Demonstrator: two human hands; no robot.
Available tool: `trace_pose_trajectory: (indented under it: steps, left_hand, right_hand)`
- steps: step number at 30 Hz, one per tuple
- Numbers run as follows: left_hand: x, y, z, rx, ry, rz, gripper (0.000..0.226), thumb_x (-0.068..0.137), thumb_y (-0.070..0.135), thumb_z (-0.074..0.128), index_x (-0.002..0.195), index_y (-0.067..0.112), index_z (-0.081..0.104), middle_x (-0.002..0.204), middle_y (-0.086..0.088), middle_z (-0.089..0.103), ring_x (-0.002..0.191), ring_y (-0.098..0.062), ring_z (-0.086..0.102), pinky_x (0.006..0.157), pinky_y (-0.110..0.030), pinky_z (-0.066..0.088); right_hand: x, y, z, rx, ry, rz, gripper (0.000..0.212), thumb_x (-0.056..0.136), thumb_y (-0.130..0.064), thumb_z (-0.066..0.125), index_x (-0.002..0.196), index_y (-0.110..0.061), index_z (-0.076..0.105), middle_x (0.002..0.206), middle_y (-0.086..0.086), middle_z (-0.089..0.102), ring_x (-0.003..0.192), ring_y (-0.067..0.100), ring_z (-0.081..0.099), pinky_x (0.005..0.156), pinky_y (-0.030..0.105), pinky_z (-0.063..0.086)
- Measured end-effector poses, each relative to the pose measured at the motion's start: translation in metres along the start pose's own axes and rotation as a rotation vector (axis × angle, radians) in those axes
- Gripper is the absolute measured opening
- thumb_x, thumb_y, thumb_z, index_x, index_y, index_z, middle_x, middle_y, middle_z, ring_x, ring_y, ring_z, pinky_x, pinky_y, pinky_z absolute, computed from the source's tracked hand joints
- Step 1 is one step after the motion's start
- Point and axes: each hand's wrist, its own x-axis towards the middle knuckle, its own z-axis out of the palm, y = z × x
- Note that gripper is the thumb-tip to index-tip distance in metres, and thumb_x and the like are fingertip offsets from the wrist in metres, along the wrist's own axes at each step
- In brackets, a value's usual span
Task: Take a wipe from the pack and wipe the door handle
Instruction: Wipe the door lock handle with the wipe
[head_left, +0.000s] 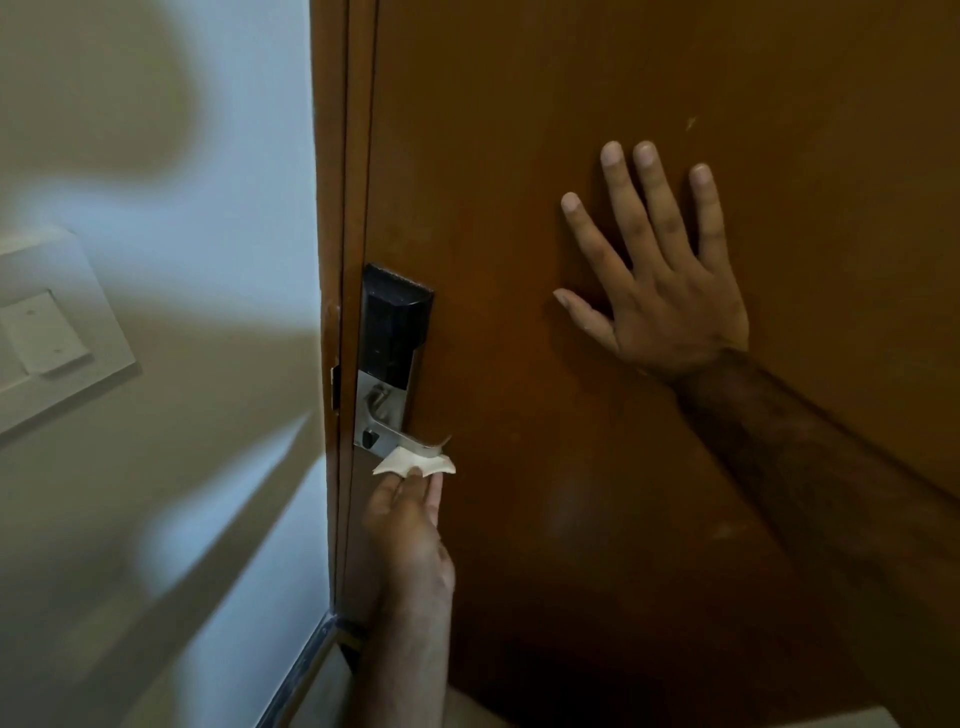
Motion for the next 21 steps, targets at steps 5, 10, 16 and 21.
trace_pose_trajectory:
  steps: [5, 10, 16, 21]
  left_hand:
    - [-0.016, 0.016, -0.026, 0.094, -0.096, -0.056, 0.027, 0.097, -0.002, 0.062, 0.123, 0.008, 0.064, 0.109, -0.004, 0.069, 0.096, -0.016, 0.070, 0.094, -0.038, 0.057]
    - [-0.021, 0.042, -0.032, 0.232, -0.318, -0.063, 0.025, 0.096, 0.001, 0.065, 0.117, 0.012, 0.070, 0.116, -0.008, 0.073, 0.110, -0.022, 0.072, 0.073, -0.024, 0.064]
    - [-0.023, 0.068, -0.031, 0.420, -0.538, -0.009, 0.033, 0.092, 0.004, 0.071, 0.125, 0.009, 0.071, 0.127, -0.012, 0.073, 0.116, -0.027, 0.073, 0.088, -0.036, 0.062]
    - [-0.031, 0.083, -0.030, 0.499, -0.634, 0.036, 0.029, 0.091, -0.002, 0.070, 0.119, 0.004, 0.074, 0.110, -0.005, 0.081, 0.109, -0.024, 0.076, 0.082, -0.032, 0.063]
  right_hand:
    - [-0.001, 0.001, -0.005, 0.061, -0.024, 0.004, 0.076, 0.110, -0.062, 0.028, 0.171, -0.017, 0.016, 0.175, 0.022, 0.013, 0.162, 0.040, 0.013, 0.128, 0.064, 0.013]
    - [-0.006, -0.020, -0.030, 0.330, -0.123, 0.049, 0.073, 0.109, -0.056, 0.037, 0.167, -0.012, 0.031, 0.174, 0.019, 0.020, 0.162, 0.034, 0.016, 0.129, 0.057, 0.018]
    - [-0.049, -0.092, -0.078, 1.501, -0.755, 0.668, 0.051, 0.099, -0.054, 0.068, 0.134, -0.017, 0.071, 0.129, 0.001, 0.074, 0.113, 0.019, 0.072, 0.101, 0.043, 0.059]
    - [-0.077, -0.111, -0.090, 1.999, -0.864, 1.077, 0.027, 0.090, -0.011, 0.084, 0.116, -0.005, 0.080, 0.115, 0.012, 0.081, 0.102, 0.025, 0.080, 0.086, 0.038, 0.067]
